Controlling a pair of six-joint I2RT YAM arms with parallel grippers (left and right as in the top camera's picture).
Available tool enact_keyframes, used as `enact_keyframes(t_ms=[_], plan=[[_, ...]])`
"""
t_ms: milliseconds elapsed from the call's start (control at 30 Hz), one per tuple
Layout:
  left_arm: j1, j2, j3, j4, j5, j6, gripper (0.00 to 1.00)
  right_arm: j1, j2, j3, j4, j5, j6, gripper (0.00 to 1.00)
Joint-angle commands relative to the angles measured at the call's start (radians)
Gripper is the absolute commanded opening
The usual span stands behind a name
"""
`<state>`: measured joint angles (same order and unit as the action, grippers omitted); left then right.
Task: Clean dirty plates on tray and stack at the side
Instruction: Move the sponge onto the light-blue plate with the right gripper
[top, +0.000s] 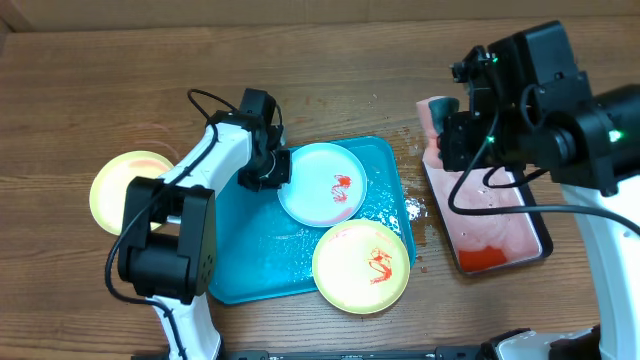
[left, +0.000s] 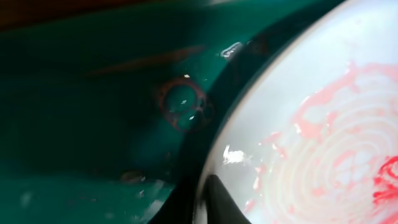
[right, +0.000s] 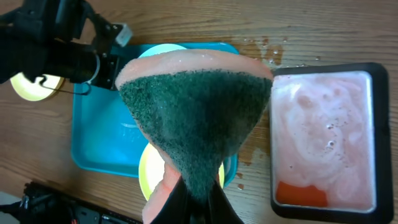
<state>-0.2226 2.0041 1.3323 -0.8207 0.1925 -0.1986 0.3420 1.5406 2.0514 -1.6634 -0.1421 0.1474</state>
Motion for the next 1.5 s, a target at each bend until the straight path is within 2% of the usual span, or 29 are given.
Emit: enact_keyframes(t_ms=[0,100,267,400,700,933,1000,1233,1467], plan=[[-0.001,0.065,-0.002,0.010,0.018,0.019,0.13,0.006,0.005,-0.004,0.008,-0.029,-0.022,0.04],[-0.001,0.086,-0.002,0.018,0.033,0.019,0.04,0.006,0.016,-0.004,0.009,-0.037,-0.022,0.04],[-0.001,0.101,-0.002,0.021,0.037,0.006,0.04,0.006,0.033,-0.011,0.024,-0.036,-0.022,0.04],[0.000,0.100,-0.002,0.030,0.006,-0.055,0.04,0.006,0.047,-0.093,0.084,-0.050,-0.022,0.04],[-0.003,0.100,-0.002,0.030,-0.069,-0.237,0.05,0.042,0.116,-0.491,0.431,-0.271,-0.072,0.04],[-0.003,0.100,-0.002,0.006,-0.069,-0.350,0.05,0.190,0.253,-0.612,0.637,-0.304,-0.077,0.04],[-0.006,0.100,-0.002,-0.003,-0.069,-0.375,0.05,0.241,0.294,-0.622,0.702,-0.291,-0.045,0.04],[-0.021,0.100,-0.002,-0.025,-0.069,-0.433,0.05,0.346,0.410,-0.626,0.890,-0.092,0.227,0.04],[-0.023,0.100,-0.002,-0.035,-0.072,-0.433,0.04,0.344,0.430,-0.625,0.924,0.099,0.370,0.04]])
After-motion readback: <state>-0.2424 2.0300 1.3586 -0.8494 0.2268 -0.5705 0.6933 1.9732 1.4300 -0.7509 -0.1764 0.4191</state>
